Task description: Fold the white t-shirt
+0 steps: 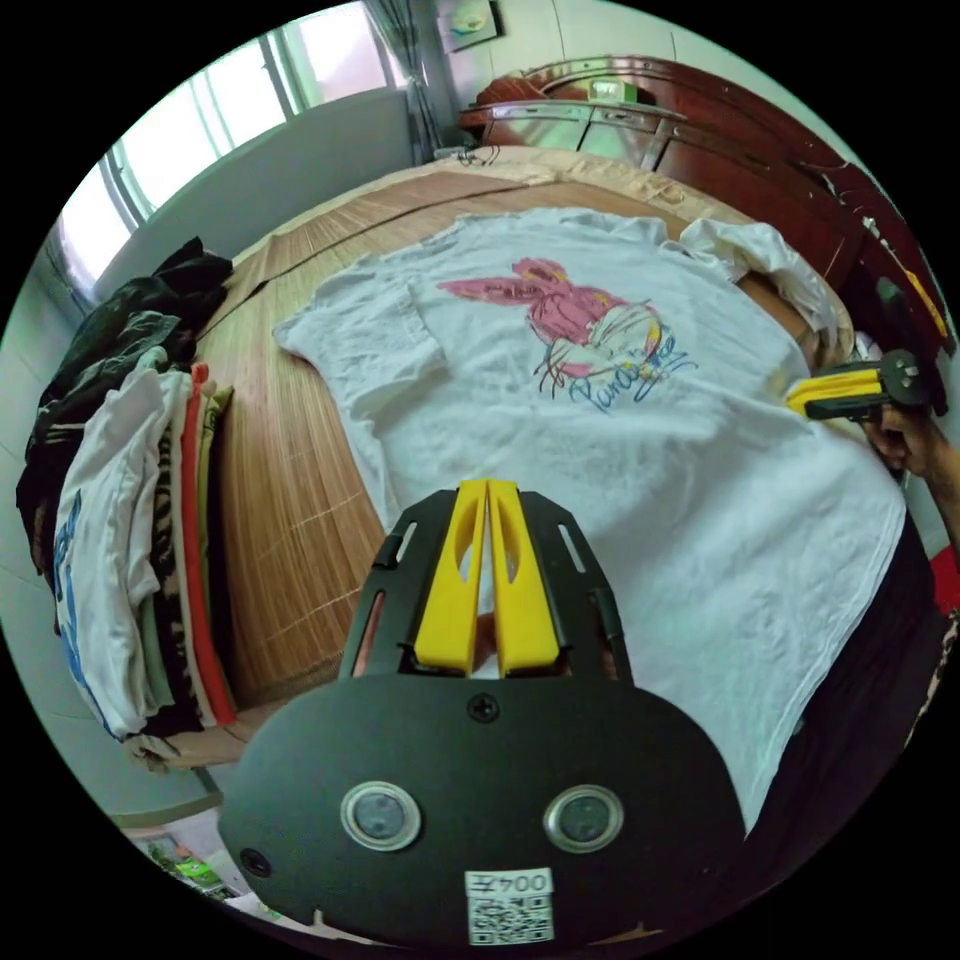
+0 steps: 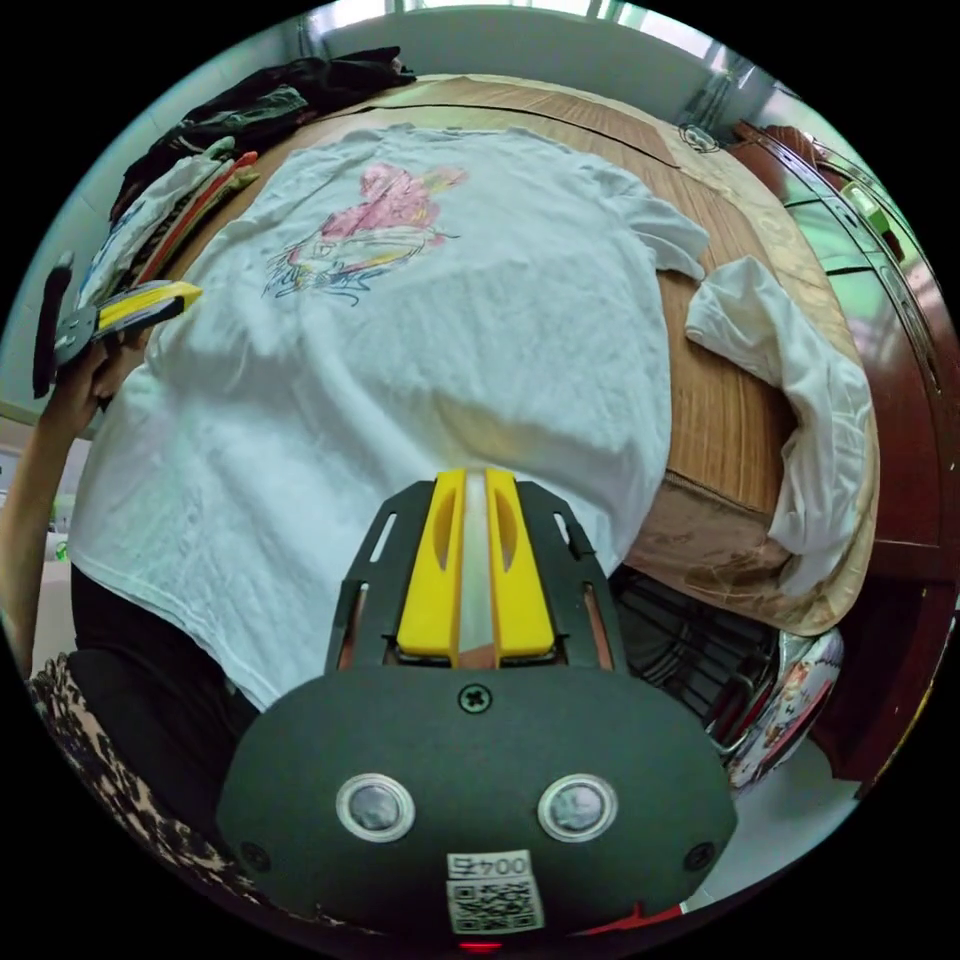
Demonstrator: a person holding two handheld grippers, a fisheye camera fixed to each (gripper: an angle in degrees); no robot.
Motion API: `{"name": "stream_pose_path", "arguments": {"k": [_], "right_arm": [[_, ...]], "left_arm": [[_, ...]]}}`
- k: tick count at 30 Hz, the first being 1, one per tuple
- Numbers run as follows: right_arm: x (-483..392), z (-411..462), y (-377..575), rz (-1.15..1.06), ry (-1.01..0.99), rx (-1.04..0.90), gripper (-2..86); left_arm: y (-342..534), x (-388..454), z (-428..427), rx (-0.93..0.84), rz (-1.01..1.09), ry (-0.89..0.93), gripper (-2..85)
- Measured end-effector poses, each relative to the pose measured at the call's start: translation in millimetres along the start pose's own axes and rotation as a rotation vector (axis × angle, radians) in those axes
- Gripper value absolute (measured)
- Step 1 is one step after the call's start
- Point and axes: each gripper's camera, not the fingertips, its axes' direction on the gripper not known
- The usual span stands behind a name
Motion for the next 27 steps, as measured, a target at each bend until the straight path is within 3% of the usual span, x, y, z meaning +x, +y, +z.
{"name": "stream_pose_path", "arguments": {"k": [4, 12, 17, 27], "right_arm": [[31.2, -4.3, 18.8, 0.063, -0.175, 0.040, 4.3], [161.3, -35.3, 7.3, 0.312, -0.489, 0.429, 6.6], [207.3, -43.5, -80.5, 0.309, -0.311, 0.456, 7.9], [254.0, 21.1, -262.2, 0.126, -0.065, 0.130, 8.7]], "left_arm": [[-7.0, 18.0, 4.2, -0.035, 0.030, -0.034, 0.4], [-9.2, 23.8, 2.7, -0.018, -0.009, 0.030, 0.3], [-10.9, 33.6, 0.6, -0.015, -0.004, 0.025, 0.3], [-12.8, 57.0, -4.0, -0.003, 0.058, -0.015, 0.4]]}}
